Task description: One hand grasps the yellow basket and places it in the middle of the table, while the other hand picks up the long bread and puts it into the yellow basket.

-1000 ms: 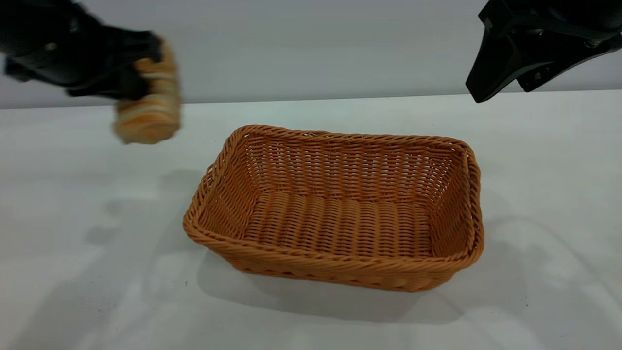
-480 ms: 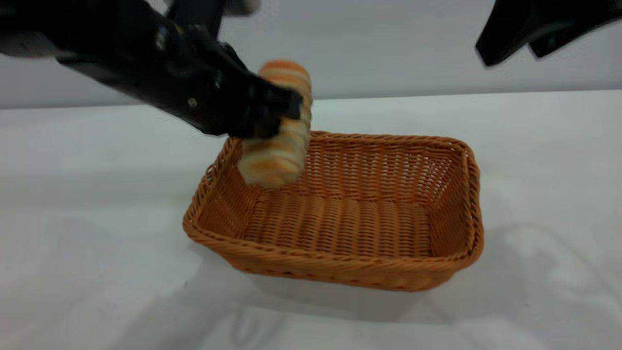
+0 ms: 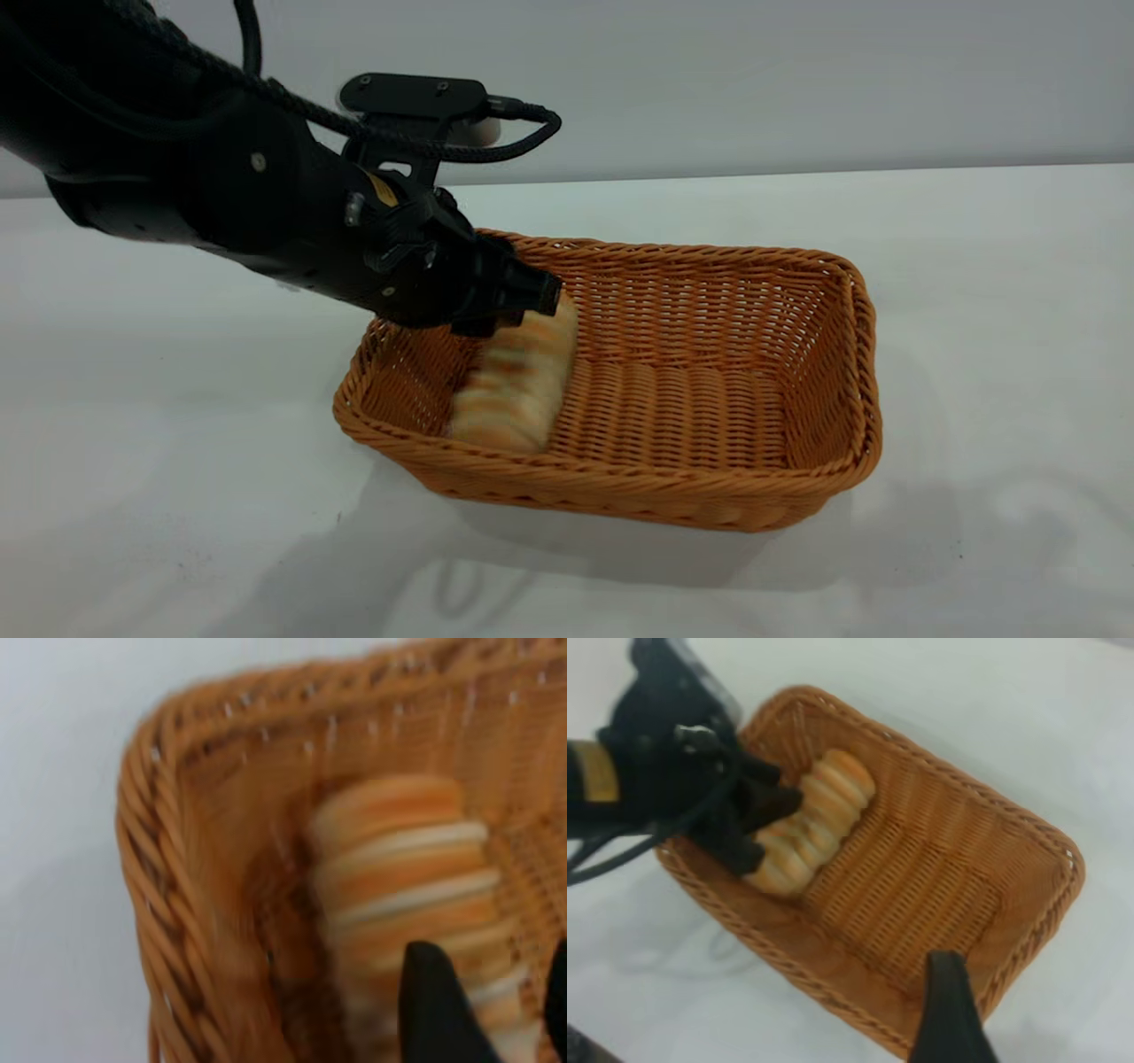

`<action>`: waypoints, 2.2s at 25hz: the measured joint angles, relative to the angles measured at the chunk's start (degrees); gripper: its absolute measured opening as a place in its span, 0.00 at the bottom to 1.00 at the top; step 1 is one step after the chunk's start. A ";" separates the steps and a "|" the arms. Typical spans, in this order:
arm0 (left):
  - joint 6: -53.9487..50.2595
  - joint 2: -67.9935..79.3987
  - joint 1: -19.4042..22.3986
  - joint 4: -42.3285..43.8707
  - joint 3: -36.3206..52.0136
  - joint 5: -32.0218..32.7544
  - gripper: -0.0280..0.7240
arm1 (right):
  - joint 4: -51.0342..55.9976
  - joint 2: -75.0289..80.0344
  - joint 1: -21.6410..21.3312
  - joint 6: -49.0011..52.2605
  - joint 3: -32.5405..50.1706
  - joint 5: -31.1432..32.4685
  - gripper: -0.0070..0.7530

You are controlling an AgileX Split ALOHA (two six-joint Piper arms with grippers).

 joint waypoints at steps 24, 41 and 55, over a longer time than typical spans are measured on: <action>14.78 -43.51 10.16 0.49 0.06 44.79 0.72 | -3.60 -20.96 0.00 -1.48 0.00 21.37 0.77; 13.35 -78.69 12.76 3.05 0.19 87.37 0.72 | -4.33 -42.88 0.00 0.05 17.75 24.63 0.77; 12.65 -100.51 12.76 3.92 16.72 89.50 0.72 | -10.15 -53.56 0.00 4.28 25.14 24.94 0.77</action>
